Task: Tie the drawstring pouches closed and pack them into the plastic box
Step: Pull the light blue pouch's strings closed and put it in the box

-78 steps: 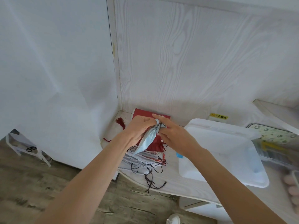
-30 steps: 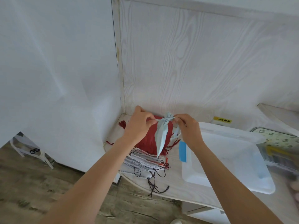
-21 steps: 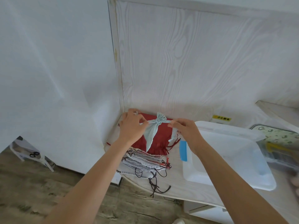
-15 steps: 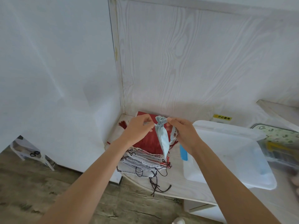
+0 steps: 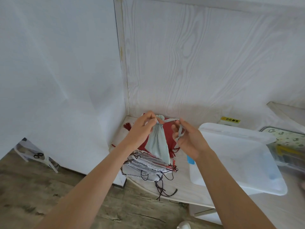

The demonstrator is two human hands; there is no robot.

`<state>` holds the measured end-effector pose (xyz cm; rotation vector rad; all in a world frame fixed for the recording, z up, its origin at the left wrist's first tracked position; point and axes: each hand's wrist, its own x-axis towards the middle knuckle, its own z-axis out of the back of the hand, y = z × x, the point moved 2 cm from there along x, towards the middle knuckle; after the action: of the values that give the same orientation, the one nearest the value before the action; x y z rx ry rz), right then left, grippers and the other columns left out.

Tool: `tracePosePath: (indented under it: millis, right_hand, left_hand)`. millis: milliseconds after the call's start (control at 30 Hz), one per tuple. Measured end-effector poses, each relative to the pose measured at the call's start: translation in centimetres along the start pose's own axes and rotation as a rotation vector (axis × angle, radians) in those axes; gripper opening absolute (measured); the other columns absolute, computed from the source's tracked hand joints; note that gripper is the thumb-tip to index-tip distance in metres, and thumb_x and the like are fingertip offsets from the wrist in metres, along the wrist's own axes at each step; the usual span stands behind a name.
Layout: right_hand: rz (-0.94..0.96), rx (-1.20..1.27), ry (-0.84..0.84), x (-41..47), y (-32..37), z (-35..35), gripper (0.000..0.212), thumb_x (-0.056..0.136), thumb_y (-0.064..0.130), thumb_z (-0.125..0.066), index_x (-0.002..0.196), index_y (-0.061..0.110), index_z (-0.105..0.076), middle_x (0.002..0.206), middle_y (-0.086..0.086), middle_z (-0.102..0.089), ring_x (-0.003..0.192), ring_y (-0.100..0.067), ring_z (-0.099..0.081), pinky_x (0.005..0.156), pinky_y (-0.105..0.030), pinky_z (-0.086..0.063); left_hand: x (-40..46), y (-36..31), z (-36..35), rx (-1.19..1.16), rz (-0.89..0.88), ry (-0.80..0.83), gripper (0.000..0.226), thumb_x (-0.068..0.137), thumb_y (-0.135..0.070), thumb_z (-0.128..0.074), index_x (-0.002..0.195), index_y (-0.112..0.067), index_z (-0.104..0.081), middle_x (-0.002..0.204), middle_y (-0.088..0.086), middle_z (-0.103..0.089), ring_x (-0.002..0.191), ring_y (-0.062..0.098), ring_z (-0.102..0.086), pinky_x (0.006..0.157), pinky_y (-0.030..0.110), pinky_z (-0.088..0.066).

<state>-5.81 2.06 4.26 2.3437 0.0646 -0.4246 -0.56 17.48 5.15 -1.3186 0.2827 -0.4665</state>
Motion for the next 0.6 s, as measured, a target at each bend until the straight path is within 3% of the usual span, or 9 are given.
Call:
tracePosePath:
  millis: [67, 200, 300, 400, 500, 600]
  right_hand:
    - [0.012, -0.024, 0.079, 0.0, -0.1, -0.3, 0.008, 0.082, 0.018, -0.055, 0.083, 0.012, -0.059, 0.082, 0.001, -0.065, 0.076, -0.010, -0.064, 0.050, -0.017, -0.044]
    - [0.070, -0.088, 0.191, 0.0, 0.0, -1.3, 0.014, 0.086, 0.018, -0.051, 0.088, 0.011, -0.063, 0.104, -0.002, -0.070, 0.086, -0.010, -0.066, 0.052, -0.017, -0.045]
    - [0.158, -0.155, 0.182, 0.1, 0.0, -2.1, 0.021, 0.085, 0.018, -0.051, 0.078, 0.017, -0.071, 0.092, 0.000, -0.072, 0.080, -0.009, -0.067, 0.053, -0.016, -0.046]
    - [0.274, -0.274, 0.113, 0.5, 0.2, -2.4, 0.016, 0.089, 0.015, -0.052, 0.088, 0.011, -0.068, 0.081, -0.001, -0.070, 0.069, -0.008, -0.063, 0.057, -0.017, -0.047]
    - [0.340, -0.452, 0.054, 0.9, 0.5, -2.6, 0.015, 0.092, 0.010, -0.054, 0.084, 0.007, -0.066, 0.068, 0.000, -0.063, 0.056, -0.006, -0.054, 0.057, -0.016, -0.048]
    - [0.384, -0.677, 0.048, 1.1, 0.7, -2.8, 0.012, 0.092, 0.008, -0.054, 0.088, 0.005, -0.066, 0.065, 0.004, -0.061, 0.056, -0.003, -0.053, 0.060, -0.015, -0.048]
  left_hand:
    - [0.0, -0.2, 0.2, -0.111, 0.033, -0.018, 0.016, 0.095, -0.003, -0.039, 0.084, 0.005, -0.048, 0.087, -0.003, -0.068, 0.048, 0.008, -0.027, 0.042, 0.013, -0.025]
    - [0.2, -0.2, 0.4, -0.203, 0.124, -0.039, 0.017, 0.096, -0.007, -0.038, 0.084, -0.006, -0.050, 0.071, 0.011, -0.044, 0.050, 0.008, -0.028, 0.040, 0.012, -0.022]
    - [0.6, -0.2, 0.4, -0.303, 0.200, -0.041, 0.022, 0.095, -0.009, -0.038, 0.076, -0.013, -0.047, 0.066, 0.004, -0.041, 0.051, 0.008, -0.030, 0.038, 0.012, -0.023]
    - [0.8, -0.7, 0.5, -0.363, 0.224, -0.025, 0.023, 0.095, -0.011, -0.039, 0.075, -0.017, -0.050, 0.064, 0.002, -0.043, 0.054, 0.009, -0.033, 0.036, 0.012, -0.025]
    - [0.7, -1.2, 0.3, -0.345, 0.239, 0.001, 0.022, 0.094, -0.011, -0.041, 0.078, -0.015, -0.056, 0.059, -0.002, -0.045, 0.050, 0.008, -0.036, 0.038, 0.013, -0.026]
    - [0.5, -1.5, 0.3, -0.215, 0.232, 0.012, 0.024, 0.095, -0.012, -0.045, 0.072, -0.016, -0.053, 0.056, -0.002, -0.044, 0.049, 0.007, -0.034, 0.040, 0.015, -0.022]
